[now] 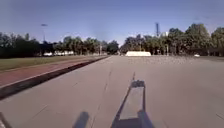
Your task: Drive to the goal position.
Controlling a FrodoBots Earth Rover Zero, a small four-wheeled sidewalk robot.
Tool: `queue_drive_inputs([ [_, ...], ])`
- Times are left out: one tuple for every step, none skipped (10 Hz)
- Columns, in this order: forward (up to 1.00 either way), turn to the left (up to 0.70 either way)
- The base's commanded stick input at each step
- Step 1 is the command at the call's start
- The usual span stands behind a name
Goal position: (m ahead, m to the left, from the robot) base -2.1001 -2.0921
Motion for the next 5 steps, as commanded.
queue_drive_inputs([
  [0.0,-0.45],
  [0.0,-0.45],
  [0.0,-0.45],
  [0.0,-0.45],
  [0.0,-0.45],
])
